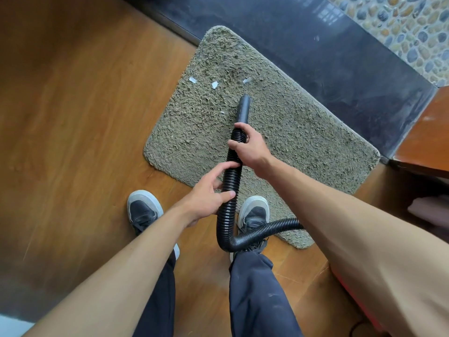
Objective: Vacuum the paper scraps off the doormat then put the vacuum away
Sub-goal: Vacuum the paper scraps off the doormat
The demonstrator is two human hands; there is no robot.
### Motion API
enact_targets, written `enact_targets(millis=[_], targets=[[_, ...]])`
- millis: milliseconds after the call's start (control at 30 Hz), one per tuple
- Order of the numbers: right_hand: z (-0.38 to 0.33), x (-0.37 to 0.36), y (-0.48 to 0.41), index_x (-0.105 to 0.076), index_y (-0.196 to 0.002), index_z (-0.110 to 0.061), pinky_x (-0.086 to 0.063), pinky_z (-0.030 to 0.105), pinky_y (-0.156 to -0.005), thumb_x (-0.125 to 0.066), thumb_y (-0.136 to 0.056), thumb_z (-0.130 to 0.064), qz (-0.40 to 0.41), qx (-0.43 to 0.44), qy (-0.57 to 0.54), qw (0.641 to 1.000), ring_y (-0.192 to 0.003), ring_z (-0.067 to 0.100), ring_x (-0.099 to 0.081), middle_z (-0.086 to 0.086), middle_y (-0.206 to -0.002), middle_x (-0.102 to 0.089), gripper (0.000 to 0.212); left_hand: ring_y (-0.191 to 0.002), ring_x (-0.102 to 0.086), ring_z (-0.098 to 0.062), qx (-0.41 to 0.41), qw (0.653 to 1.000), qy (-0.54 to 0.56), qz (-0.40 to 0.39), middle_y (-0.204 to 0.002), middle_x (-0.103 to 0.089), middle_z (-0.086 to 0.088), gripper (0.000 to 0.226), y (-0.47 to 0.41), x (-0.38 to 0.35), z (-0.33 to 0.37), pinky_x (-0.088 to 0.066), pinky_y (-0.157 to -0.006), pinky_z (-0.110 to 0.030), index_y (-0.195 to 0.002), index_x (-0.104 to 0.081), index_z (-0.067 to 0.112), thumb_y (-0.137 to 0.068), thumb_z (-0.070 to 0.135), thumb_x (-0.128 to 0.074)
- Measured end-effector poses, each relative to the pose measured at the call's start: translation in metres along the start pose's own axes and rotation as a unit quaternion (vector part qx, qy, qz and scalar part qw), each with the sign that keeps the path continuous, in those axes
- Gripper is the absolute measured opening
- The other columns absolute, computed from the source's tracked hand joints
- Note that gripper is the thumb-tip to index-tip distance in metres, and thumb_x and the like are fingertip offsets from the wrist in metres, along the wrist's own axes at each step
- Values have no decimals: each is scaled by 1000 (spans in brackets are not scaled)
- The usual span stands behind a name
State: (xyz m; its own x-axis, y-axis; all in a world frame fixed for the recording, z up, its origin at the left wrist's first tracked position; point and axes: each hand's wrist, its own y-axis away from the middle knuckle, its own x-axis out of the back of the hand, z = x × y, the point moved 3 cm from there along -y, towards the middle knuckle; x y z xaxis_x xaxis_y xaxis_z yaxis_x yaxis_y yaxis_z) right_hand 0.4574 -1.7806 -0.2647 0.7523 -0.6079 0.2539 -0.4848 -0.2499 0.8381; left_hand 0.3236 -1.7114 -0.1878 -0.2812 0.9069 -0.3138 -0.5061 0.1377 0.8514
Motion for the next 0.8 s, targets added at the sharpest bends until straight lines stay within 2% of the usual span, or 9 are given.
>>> enact_targets(millis=[200, 400, 633, 733, 800], targets=[[-2, 0, -4, -53, -130, -34, -55, 47, -91, -64, -72, -31, 9, 10, 2, 1000, -100, 25, -67, 8, -114, -64, 59, -83, -59, -18, 0, 1000, -10, 8, -100, -60, -13, 58, -5, 1, 5, -56, -65, -28, -135, -47, 39, -96, -3, -54], [-16, 14, -18, -52, -133, -29, -56, 47, -91, -67, -83, -19, 11, 23, 7, 1000, -99, 24, -67, 8, -114, -64, 53, -85, -59, -21, -9, 1000, -14, 12, -98, -60, -13, 58, -19, -1, 19, -53, -71, -39, -134, -47, 41, -96, -3, -54], [-31, 22, -26, -47, -139, -25, -56, 47, -91, -65, -87, -15, 7, 23, 38, 999, -100, 24, -68, 10, -124, -61, 56, -83, -59, -24, -21, 999, -26, 13, -94, -57, -16, 58, -27, 0, 30, -55, -64, -36, -134, -45, 39, -96, -4, -54], [-36, 16, -22, -47, -140, -25, -57, 46, -90, -65, -88, -16, -10, 34, 60, 998, -99, 23, -68, 10, -123, -61, 55, -89, -62, -25, -19, 999, -20, 16, -107, -62, -27, 58, -19, 5, 30, -58, -77, -46, -134, -45, 40, -96, -3, -54], [-40, 7, -18, -47, -140, -24, -57, 45, -91, -66, -88, -17, -26, 45, 78, 996, -98, 23, -68, 10, -122, -61, 55, -88, -63, -24, -16, 1000, -11, 18, -118, -61, -30, 57, -12, 9, 26, -58, -74, -45, -133, -45, 40, -96, -3, -54]])
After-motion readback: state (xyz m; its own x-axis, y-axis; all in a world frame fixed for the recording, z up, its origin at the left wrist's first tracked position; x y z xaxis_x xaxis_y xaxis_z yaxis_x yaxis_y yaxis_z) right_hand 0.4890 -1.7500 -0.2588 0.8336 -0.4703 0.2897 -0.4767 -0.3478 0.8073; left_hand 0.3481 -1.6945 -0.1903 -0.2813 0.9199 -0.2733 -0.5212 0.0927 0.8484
